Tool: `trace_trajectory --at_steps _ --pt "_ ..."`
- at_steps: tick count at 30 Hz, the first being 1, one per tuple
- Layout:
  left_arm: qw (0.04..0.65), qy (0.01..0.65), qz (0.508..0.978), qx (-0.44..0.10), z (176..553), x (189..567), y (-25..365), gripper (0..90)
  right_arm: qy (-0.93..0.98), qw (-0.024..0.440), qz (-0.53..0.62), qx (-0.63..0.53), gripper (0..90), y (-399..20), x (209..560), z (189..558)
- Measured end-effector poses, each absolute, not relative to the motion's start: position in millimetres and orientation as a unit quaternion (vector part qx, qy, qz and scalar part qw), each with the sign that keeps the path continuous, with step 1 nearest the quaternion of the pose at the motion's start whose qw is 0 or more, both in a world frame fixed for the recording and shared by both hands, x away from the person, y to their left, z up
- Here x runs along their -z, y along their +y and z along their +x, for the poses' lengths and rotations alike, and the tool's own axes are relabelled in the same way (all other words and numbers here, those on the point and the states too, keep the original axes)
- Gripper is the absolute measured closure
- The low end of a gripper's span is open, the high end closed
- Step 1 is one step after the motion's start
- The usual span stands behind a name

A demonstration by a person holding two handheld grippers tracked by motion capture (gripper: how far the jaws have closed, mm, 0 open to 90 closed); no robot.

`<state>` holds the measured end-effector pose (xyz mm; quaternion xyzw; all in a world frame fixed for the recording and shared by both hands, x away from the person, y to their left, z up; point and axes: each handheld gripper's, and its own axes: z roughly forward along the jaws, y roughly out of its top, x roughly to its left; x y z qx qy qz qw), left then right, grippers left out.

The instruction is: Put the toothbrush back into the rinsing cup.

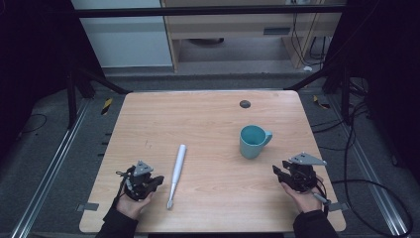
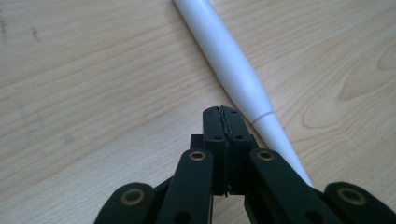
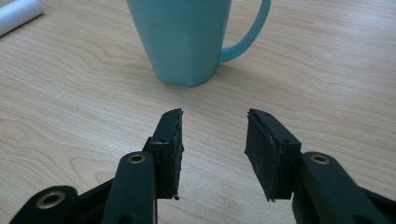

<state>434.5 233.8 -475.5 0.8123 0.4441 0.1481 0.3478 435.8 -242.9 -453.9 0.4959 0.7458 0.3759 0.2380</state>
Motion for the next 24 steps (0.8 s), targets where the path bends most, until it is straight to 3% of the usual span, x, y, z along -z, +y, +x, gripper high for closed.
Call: trace_trajectory --at_steps 24 --pt "0.335 0.395 0.849 -0.107 425 485 208 89.7 0.735 0.246 0.515 -0.367 51.8 -249 459 439"
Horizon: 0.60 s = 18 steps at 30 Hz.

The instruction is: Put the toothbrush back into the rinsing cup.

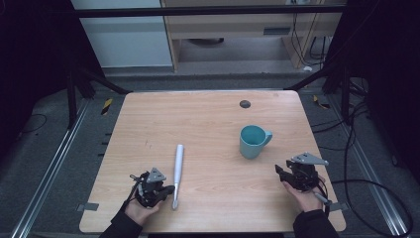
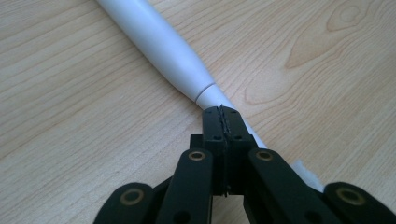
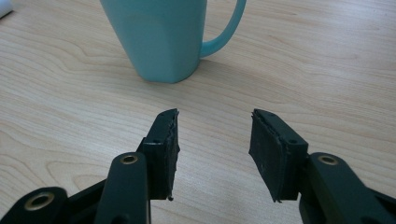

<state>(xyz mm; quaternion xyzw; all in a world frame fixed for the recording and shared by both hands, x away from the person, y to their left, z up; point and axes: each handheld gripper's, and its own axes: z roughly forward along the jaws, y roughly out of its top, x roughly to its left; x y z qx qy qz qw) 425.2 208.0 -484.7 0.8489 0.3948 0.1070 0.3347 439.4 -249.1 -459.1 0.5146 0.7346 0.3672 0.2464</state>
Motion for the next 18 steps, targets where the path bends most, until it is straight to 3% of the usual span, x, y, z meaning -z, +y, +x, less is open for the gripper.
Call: trace_trajectory --at_steps 18 --pt "0.348 0.371 0.855 -0.103 428 485 189 89.8 0.734 0.253 0.518 -0.36 49.1 -251 462 442"
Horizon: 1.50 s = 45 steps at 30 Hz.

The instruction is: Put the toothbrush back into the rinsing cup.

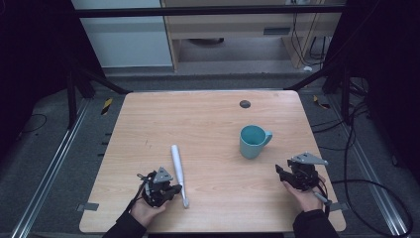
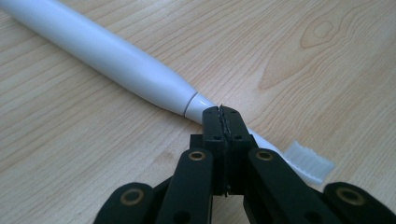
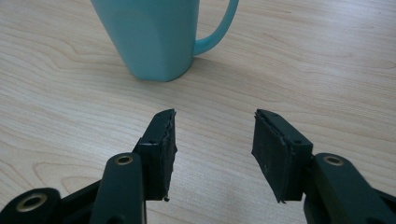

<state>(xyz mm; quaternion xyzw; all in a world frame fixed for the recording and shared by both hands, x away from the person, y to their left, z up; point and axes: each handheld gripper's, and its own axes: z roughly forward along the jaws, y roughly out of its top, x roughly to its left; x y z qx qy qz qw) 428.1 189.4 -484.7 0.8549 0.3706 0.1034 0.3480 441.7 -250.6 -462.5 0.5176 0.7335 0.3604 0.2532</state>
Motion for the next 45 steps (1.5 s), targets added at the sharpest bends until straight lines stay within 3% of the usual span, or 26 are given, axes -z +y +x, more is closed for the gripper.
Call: trace_trajectory --at_steps 28,38,45 --pt "0.353 0.342 0.865 -0.099 442 488 150 89.7 0.733 0.258 0.518 -0.358 48.6 -253 464 443" --pt "0.399 0.373 0.825 -0.147 463 451 185 89.8 0.732 0.258 0.52 -0.358 48.6 -253 464 444" --pt "0.391 0.417 0.803 -0.167 512 447 206 89.7 0.731 0.261 0.519 -0.357 48.6 -253 464 444"
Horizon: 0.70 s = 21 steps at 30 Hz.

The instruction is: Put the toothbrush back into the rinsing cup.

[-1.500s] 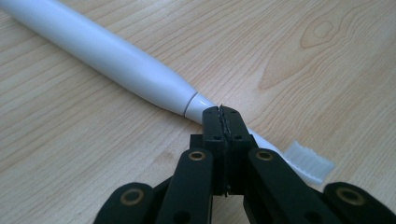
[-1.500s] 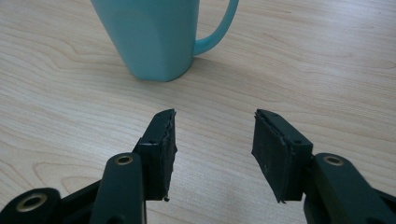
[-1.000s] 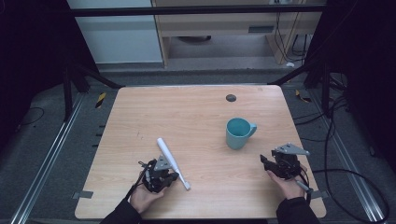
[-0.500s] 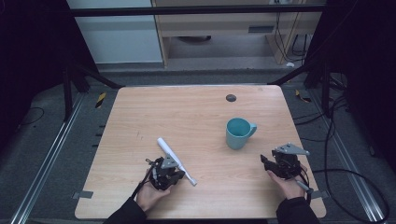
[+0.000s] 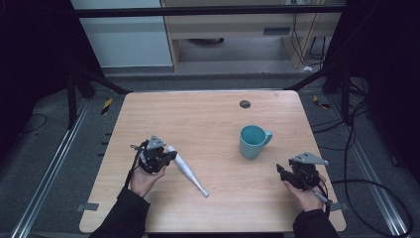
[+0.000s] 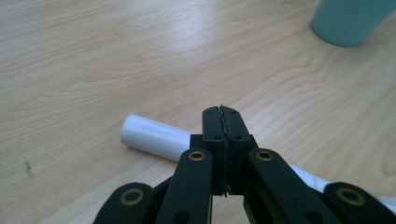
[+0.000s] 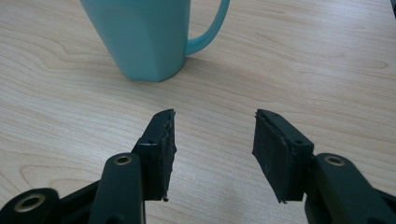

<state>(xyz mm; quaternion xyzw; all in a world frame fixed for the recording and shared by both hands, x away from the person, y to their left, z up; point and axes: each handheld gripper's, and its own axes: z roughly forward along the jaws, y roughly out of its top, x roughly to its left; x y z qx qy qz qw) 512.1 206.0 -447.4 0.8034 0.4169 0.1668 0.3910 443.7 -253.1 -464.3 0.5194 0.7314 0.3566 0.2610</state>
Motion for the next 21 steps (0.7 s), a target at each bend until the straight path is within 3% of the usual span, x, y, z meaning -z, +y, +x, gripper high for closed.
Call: trace_trajectory --at_steps 10,21 --pt "0.365 0.415 0.815 -0.173 551 455 204 89.7 0.733 0.263 0.519 -0.354 48.6 -253 465 444" --pt "0.332 0.408 0.833 -0.168 562 471 203 89.8 0.732 0.261 0.521 -0.353 48.7 -253 465 444"
